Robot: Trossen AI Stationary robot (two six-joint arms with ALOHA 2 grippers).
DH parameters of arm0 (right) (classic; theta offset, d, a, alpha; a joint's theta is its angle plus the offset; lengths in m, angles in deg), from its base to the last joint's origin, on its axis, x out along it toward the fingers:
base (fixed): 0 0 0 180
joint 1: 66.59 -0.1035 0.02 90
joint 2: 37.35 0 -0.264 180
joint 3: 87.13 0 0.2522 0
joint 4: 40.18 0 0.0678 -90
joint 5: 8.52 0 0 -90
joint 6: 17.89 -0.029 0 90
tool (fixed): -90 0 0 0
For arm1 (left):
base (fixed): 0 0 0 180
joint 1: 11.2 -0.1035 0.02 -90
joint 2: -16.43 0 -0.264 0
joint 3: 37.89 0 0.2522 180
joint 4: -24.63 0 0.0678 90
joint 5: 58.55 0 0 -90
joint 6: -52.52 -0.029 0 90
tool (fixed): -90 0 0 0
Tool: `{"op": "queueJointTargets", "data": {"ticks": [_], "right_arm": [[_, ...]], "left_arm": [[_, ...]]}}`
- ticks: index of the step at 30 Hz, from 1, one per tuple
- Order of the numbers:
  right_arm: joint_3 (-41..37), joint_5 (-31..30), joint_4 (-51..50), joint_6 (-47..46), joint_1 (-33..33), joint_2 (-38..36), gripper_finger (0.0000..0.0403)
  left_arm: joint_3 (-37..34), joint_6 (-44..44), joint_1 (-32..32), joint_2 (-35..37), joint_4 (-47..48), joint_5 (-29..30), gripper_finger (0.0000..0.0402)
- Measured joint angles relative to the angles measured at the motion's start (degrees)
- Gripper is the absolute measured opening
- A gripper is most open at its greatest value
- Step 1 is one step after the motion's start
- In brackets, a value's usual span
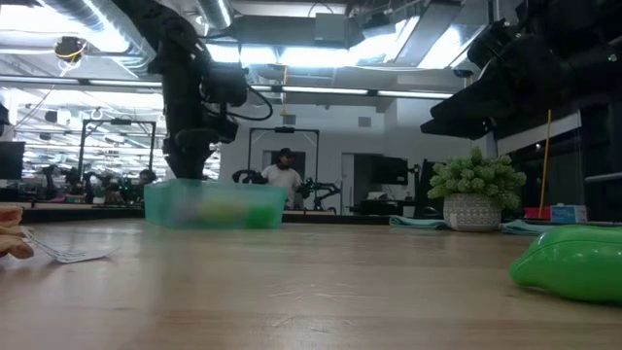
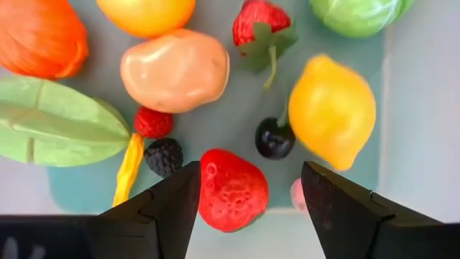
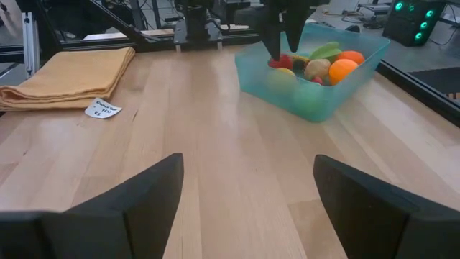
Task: Pick and placing Produce into tupperware
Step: Put the green peas into the blue bin
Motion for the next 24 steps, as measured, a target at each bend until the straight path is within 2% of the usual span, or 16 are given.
{"op": "queueJointTargets", "data": {"ticks": [6,12,19,24], "right_arm": [[0.00,0.00,-0.12,0.09,0.00,0.00,0.0312],[0.00,0.00,-0.30,1.98,0.00,0.00,0.0312],[0.00,0.00,0.27,3.33,0.00,0.00,0.0312],[0.00,0.12,4.86,6.03,0.00,0.00,0.0312]], "left_arm": [[2.96,-1.86,0.03,1.16,0.35,0.00,0.0235],[4.40,-3.04,2.02,7.95,-3.93,0.02,0.0234],[-2.26,-4.46,8.42,20.39,-18.72,0.01,0.0235],[-7.20,-4.66,15.12,26.92,-27.61,-0.04,0.0235]]}}
